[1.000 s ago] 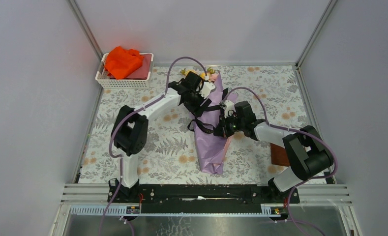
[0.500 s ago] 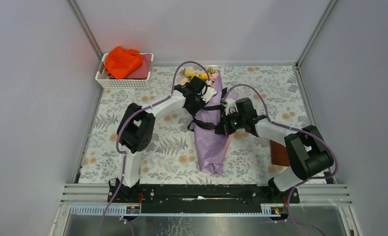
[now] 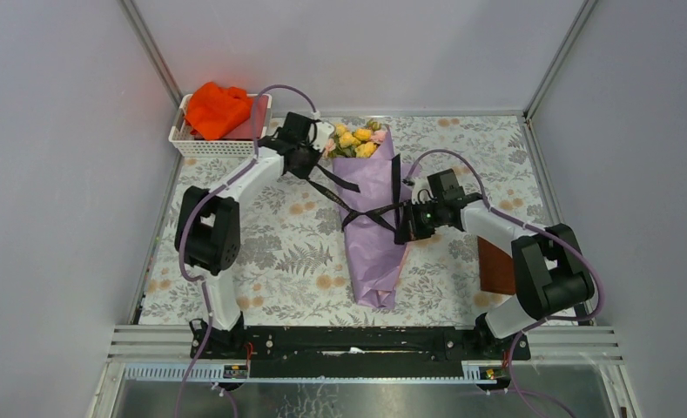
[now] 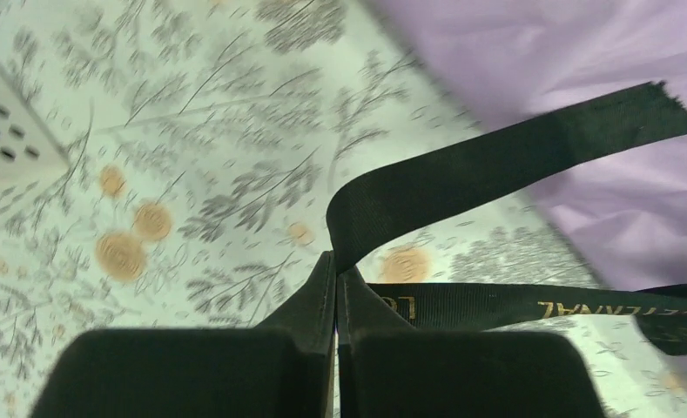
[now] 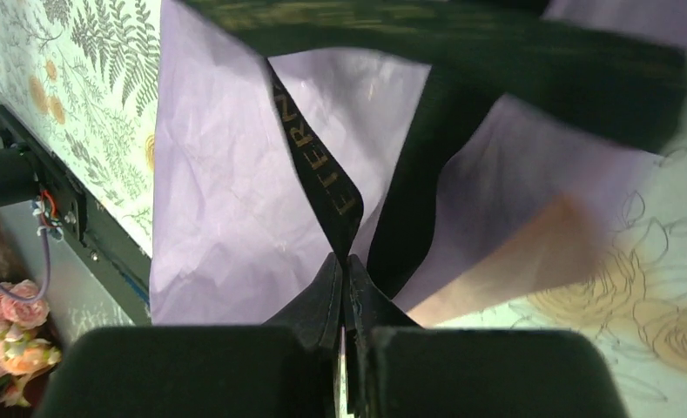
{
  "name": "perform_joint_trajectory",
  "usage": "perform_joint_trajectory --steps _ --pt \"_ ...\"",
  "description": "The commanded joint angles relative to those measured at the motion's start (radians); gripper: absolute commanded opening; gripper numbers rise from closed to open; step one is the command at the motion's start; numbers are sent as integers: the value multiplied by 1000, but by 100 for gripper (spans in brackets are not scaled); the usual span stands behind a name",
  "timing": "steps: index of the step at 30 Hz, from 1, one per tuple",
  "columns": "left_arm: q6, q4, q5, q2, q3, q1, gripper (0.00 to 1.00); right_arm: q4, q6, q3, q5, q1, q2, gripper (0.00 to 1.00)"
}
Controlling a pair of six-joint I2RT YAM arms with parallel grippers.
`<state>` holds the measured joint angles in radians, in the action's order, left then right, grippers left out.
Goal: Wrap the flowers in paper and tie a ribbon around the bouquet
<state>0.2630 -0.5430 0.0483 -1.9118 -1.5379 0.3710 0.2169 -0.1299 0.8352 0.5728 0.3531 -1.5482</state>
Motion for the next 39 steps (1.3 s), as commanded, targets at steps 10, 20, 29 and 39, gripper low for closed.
perform_joint_trajectory --steps 10,20,29,39 --pt "13 126 -81 92 174 -146 0 369 65 105 74 -53 88 0" --pt "9 140 -65 93 200 -150 0 344 20 76 380 -54 136 6" --pt "8 140 -43 84 204 -79 0 -446 -559 -39 496 -21 194 9" --pt "10 131 -44 75 207 -29 0 -1104 -1010 -3 288 114 69 11"
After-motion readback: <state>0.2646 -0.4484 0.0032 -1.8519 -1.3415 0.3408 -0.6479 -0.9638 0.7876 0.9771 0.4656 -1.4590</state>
